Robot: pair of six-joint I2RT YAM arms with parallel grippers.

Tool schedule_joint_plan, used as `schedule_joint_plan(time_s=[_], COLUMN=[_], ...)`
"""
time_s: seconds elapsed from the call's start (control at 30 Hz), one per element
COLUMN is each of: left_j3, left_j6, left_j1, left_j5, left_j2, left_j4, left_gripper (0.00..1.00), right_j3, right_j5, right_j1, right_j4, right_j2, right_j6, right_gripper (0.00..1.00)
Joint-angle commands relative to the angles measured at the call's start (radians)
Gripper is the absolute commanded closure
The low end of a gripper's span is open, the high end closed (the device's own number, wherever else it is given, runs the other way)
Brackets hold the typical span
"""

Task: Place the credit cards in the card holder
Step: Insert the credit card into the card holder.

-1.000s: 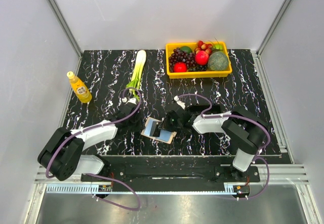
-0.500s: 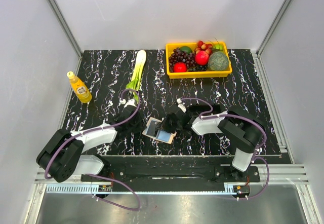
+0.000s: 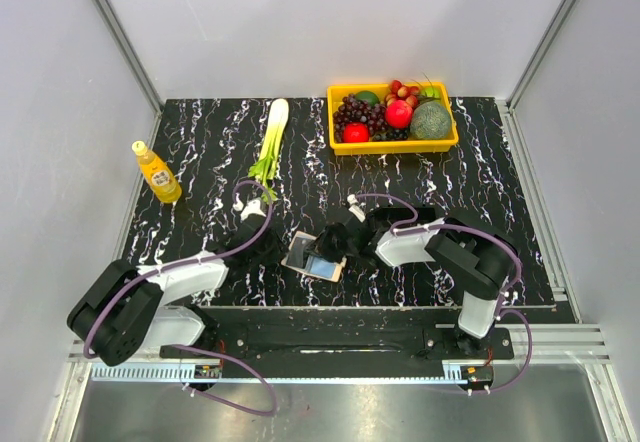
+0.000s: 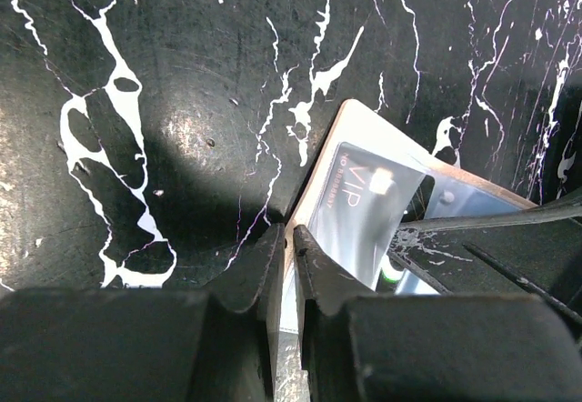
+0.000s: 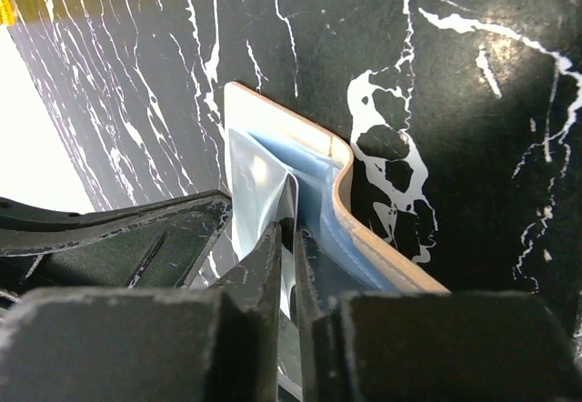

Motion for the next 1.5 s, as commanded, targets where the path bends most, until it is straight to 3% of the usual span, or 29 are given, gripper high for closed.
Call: schedule_joint_plan(time_s=[0.0,0.1,0.17,0.57,0.83,1.2,1.27,1.37,1.47], left_j3=[-0.062,-0.054,-0.052,-0.02,-0.003,0.017,0.02,0.02,0.018], left_j6=[-0.061,-0.06,-0.06,-0.046,-0.031,-0.017,-0.014,-0.012,-0.014], left_j1=[-0.07,-0.072,-0.07,-0.07,-0.069,-0.07,-0.07,-0.07,-0.069], left_j5=[0.193,0.187,0.18,0.161,0.15,0.152,0.15,0.152,0.153], left_j2=[0.068,0.084,0.094,0.136,0.148,0.131,0.125,0.123,0.122], left_j4=[-0.127,-0.129,-0.127,-0.14,-0.154,-0.172,-0.173,-0.177,-0.177], left_gripper=[0.86,0.86,0.86,0.88,0.89,0.89,0.89,0.89,0.89], right_j3=[0.002,0.022,0.034,0.03,0.037,-0.004,0.033,0.096,0.134], right_j5=[0.022,0.106,0.14,0.199,0.223,0.177,0.176,0.14,0.152], right_j1=[0.06,0.06,0.06,0.06,0.06,0.057,0.055,0.057,0.057], right_j4=[-0.09,-0.207,-0.267,-0.454,-0.571,-0.48,-0.471,-0.456,-0.451], right_j2=[0.053,-0.021,-0.054,-0.18,-0.291,-0.334,-0.288,-0.233,-0.206], right_j6=[-0.025,-0.093,-0.125,-0.212,-0.254,-0.216,-0.241,-0.294,-0.308], right_gripper=[0.77,0.6,0.57,0.55,0.48,0.42,0.5,0.73,0.89])
